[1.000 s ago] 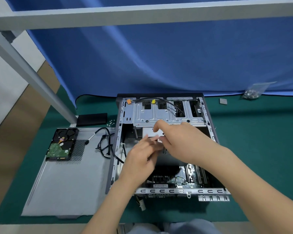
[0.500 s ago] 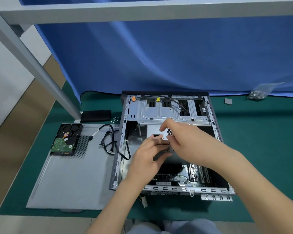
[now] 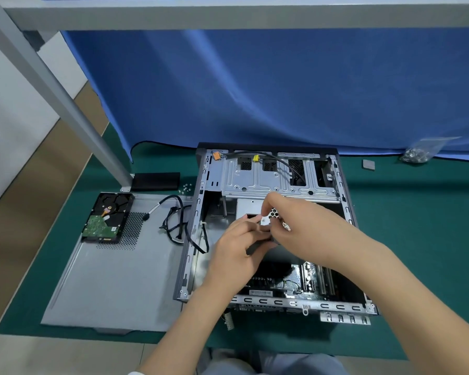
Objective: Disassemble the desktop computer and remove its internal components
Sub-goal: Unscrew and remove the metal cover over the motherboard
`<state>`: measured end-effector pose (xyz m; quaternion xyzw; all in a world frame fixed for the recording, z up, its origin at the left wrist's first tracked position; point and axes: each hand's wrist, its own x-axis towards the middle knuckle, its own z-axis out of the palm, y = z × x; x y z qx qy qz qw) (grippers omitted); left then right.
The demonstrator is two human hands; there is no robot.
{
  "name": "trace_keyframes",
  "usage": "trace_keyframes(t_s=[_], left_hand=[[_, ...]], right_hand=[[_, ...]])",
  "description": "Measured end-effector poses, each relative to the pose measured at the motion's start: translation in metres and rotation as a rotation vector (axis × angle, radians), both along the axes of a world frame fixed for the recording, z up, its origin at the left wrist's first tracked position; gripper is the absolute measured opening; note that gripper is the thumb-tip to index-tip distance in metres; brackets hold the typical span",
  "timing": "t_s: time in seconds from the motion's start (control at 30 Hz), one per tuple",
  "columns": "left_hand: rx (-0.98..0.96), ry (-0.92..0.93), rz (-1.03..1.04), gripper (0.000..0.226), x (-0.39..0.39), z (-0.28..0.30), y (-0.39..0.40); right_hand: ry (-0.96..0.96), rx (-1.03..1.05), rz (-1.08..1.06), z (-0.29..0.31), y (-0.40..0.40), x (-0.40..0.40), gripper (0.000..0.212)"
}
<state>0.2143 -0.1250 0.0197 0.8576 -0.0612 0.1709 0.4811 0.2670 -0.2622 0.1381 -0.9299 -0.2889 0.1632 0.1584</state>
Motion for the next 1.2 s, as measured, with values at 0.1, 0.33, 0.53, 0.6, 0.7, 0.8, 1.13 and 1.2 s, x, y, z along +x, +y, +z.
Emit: trace_keyframes(t_s=[0.1,0.33,0.53,0.6,0.7,0.8,1.13,1.2], left_hand=[[0.033,0.002,0.018,0.014,0.001,0.001,0.0],[0.024,0.074,0.023,0.016,-0.001,0.01,-0.001],[0.064,0.115,0.01,0.01,0.001,0.018,-0.001],[0.054,0.132,0.006,0.011,0.001,0.02,-0.001],[0.074,0.132,-0.004,0.008,0.0,0.023,0.001],[0.085,0.136,-0.015,0.008,0.001,0.024,0.001],[0.089,0.166,0.006,0.011,0.0,0.021,0.001],[0.092,0.158,-0.003,0.011,0.0,0.022,0.002]], right_hand=[[-0.11,-0.063,-0.039,-0.004,0.0,0.002,0.015],[0.041,0.041,0.024,0.0,-0.001,0.003,0.021],[-0.134,-0.077,-0.004,-0.007,-0.002,0.008,0.016],[-0.114,-0.057,0.005,-0.007,-0.004,0.008,0.013],[-0.026,0.003,0.022,-0.006,-0.006,0.007,0.015],[-0.104,-0.018,-0.011,-0.007,-0.006,0.007,0.01],[0.016,0.029,0.067,-0.005,-0.004,0.009,0.02],[-0.071,-0.022,0.049,-0.006,-0.004,0.011,0.01]])
